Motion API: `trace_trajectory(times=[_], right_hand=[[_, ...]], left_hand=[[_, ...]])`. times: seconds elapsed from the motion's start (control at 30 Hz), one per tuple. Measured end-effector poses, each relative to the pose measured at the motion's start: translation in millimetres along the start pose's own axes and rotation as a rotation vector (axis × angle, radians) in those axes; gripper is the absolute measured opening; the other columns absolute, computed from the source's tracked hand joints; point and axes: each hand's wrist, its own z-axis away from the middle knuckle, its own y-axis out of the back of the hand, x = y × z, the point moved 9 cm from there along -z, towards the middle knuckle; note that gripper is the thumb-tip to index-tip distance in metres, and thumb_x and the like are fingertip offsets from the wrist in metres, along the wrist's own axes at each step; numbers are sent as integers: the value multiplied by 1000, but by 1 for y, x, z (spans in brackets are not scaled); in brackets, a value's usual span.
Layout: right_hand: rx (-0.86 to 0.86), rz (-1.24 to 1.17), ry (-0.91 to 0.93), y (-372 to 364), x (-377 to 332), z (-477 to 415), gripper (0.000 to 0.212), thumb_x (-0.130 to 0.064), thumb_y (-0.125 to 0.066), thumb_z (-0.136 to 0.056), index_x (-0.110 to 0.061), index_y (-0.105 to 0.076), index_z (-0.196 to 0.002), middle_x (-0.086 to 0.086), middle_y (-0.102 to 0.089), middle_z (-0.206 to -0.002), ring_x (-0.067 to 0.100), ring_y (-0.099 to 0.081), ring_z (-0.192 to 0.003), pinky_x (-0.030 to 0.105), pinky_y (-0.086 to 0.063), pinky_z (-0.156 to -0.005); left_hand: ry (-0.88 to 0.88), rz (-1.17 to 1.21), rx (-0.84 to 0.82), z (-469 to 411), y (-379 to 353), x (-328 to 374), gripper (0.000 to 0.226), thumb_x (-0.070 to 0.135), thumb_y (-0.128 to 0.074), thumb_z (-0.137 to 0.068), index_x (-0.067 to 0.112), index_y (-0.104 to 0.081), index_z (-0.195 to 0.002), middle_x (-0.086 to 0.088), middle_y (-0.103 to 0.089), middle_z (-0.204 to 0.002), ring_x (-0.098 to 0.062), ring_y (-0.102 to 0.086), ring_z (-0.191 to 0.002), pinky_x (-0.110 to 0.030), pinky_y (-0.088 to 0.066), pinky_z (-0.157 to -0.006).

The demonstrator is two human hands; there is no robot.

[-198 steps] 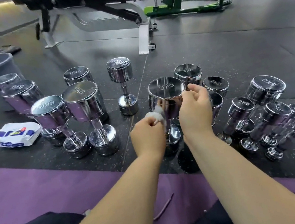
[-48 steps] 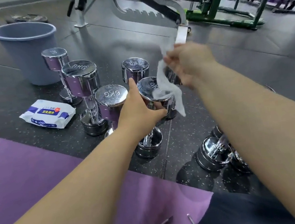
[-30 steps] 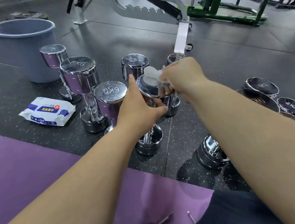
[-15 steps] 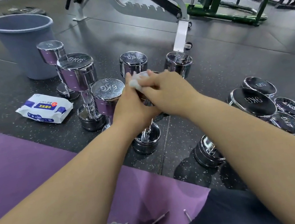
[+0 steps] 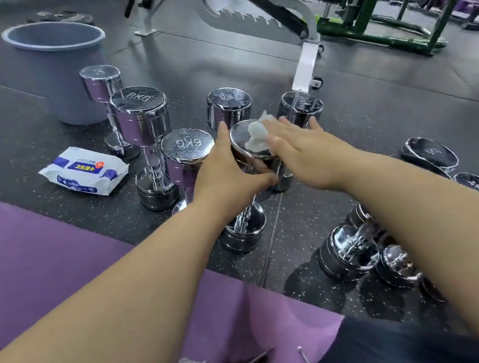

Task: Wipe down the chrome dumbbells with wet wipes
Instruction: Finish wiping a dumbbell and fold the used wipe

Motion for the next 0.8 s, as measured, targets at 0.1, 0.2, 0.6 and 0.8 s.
trace_trajectory(times=[0.1, 0.2, 0.6, 0.8], right_hand=[[-14, -2, -34, 2, -15, -25, 54, -34, -11, -107, -16, -6, -158, -4, 0, -165, 14, 1, -152, 47, 8, -121], [-17, -29, 120, -6, -44, -12, 51, -34, -13, -107, -23, -9, -157, -9, 0, -164, 9, 4, -151, 46, 11, -121], [-8, -37, 147, -10, -43, -8, 51, -34, -13, -107, -26, -8, -157, -12, -1, -164, 5, 4, -150, 45, 14, -120], [-20, -18, -39, 2, -12, -32, 52, -31, -14, -107, -21, -6, -158, -5, 0, -165, 13, 2, -151, 50, 9, -120]], left_hand=[[-5, -25, 20, -2, -1, -2, 118, 32, -91, -61, 28, -18, -154, 18, -52, -131, -2, -53, -110, -15, -37, -85], [-56, -71, 26, -4, -2, -1, 87, 32, -83, -65, 30, -40, -141, 17, -59, -126, 0, -59, -109, -6, -41, -77], [-76, -91, 10, -6, -5, -1, 90, 37, -77, -69, 25, -35, -148, 12, -48, -143, 0, -54, -113, 3, -35, -83], [-20, 2, 0, -1, -5, 0, 129, 33, -90, -62, 27, -3, -157, 11, -43, -150, -10, -48, -130, -23, -39, -102]])
